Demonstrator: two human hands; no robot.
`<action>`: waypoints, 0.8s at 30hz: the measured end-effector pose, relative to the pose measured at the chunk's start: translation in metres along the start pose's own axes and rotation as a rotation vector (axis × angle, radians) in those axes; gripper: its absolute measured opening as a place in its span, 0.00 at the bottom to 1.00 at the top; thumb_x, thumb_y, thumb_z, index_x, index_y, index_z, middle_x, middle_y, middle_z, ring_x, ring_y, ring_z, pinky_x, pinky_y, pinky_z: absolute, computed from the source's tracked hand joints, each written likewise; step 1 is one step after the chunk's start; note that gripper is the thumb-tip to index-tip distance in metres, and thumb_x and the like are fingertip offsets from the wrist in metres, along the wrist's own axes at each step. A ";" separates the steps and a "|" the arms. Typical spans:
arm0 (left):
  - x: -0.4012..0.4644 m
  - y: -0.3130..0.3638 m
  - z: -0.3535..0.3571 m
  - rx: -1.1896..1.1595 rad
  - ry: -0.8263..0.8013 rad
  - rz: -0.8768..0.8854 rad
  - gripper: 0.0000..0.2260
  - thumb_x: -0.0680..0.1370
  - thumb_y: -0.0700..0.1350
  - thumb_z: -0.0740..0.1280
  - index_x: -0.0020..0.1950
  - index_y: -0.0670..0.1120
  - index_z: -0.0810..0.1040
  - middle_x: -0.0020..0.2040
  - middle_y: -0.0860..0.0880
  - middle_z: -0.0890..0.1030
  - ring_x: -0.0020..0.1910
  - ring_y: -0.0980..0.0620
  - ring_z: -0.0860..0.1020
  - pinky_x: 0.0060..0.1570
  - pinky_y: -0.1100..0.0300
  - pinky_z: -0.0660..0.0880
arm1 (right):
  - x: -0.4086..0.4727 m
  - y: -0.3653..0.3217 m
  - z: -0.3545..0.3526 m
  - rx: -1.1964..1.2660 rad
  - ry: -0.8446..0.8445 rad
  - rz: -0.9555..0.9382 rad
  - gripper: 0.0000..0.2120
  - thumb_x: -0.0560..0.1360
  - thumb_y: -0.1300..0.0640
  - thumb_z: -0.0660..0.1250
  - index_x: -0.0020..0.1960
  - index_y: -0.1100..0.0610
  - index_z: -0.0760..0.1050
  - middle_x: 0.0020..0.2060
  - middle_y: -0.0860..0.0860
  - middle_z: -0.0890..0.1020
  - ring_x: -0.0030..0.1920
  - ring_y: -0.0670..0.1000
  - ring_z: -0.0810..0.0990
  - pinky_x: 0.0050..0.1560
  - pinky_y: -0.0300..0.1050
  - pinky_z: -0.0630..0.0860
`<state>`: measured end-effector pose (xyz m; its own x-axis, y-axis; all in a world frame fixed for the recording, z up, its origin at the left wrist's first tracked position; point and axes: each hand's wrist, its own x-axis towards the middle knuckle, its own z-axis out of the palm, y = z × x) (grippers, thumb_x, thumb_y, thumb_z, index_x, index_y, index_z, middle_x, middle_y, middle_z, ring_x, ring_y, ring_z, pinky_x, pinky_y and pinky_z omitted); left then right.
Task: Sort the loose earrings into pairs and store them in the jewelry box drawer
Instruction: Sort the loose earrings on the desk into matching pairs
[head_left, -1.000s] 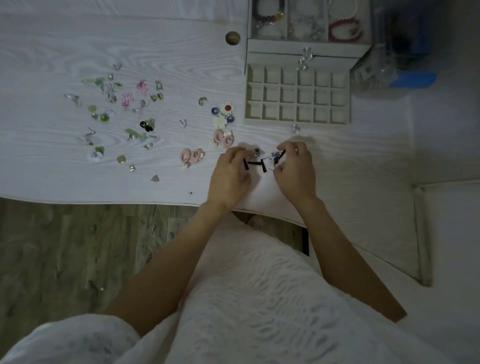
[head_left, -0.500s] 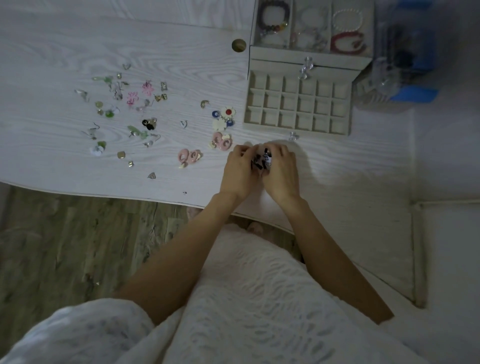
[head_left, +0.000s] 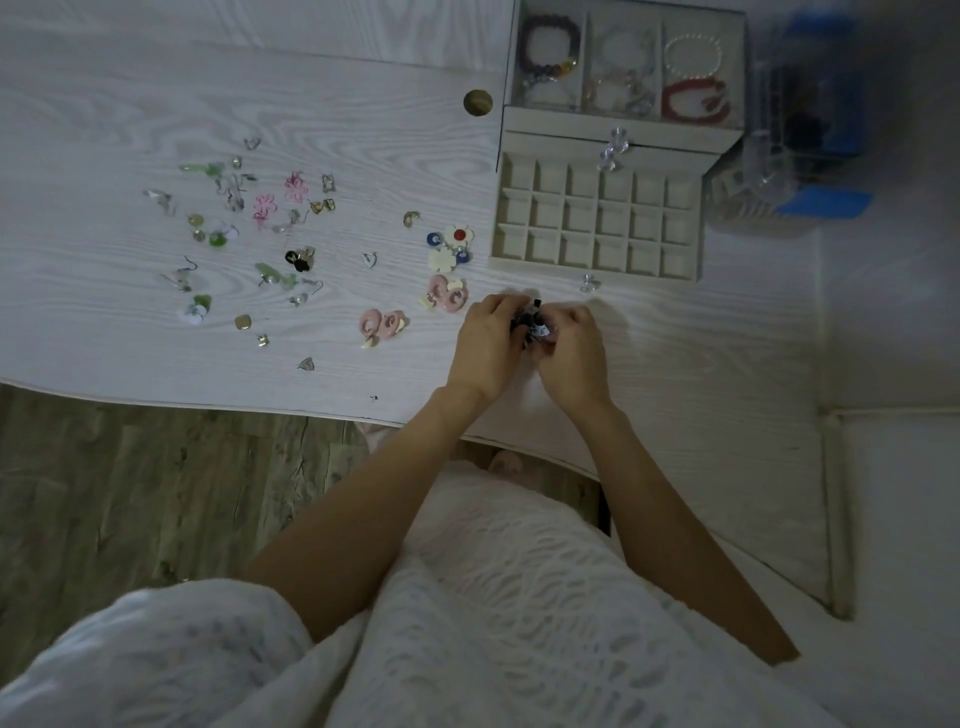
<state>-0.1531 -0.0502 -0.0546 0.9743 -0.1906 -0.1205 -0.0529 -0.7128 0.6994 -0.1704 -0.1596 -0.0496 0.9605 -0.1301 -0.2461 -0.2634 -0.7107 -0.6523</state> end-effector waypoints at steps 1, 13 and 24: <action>0.000 0.000 -0.004 0.000 -0.011 0.009 0.16 0.77 0.36 0.62 0.64 0.39 0.73 0.61 0.39 0.75 0.59 0.40 0.73 0.57 0.53 0.69 | -0.001 -0.001 -0.002 -0.038 0.007 -0.025 0.20 0.73 0.67 0.64 0.64 0.61 0.72 0.58 0.59 0.73 0.56 0.58 0.75 0.59 0.52 0.74; -0.025 -0.085 -0.146 0.059 0.244 -0.046 0.12 0.78 0.51 0.60 0.56 0.49 0.79 0.48 0.50 0.83 0.47 0.52 0.77 0.44 0.55 0.75 | 0.030 -0.098 0.019 -0.281 0.045 -0.576 0.11 0.75 0.63 0.63 0.56 0.59 0.77 0.50 0.56 0.80 0.54 0.57 0.74 0.55 0.50 0.71; 0.028 -0.118 -0.149 0.070 0.057 0.013 0.15 0.75 0.43 0.66 0.61 0.46 0.75 0.55 0.46 0.79 0.53 0.46 0.75 0.49 0.59 0.69 | 0.086 -0.125 0.061 -0.251 -0.166 -0.201 0.16 0.73 0.63 0.65 0.61 0.57 0.72 0.55 0.57 0.76 0.50 0.56 0.77 0.51 0.49 0.75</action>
<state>-0.0866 0.1295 -0.0358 0.9842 -0.1628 -0.0696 -0.0792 -0.7563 0.6494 -0.0607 -0.0400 -0.0332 0.9578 0.1286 -0.2570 -0.0207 -0.8611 -0.5081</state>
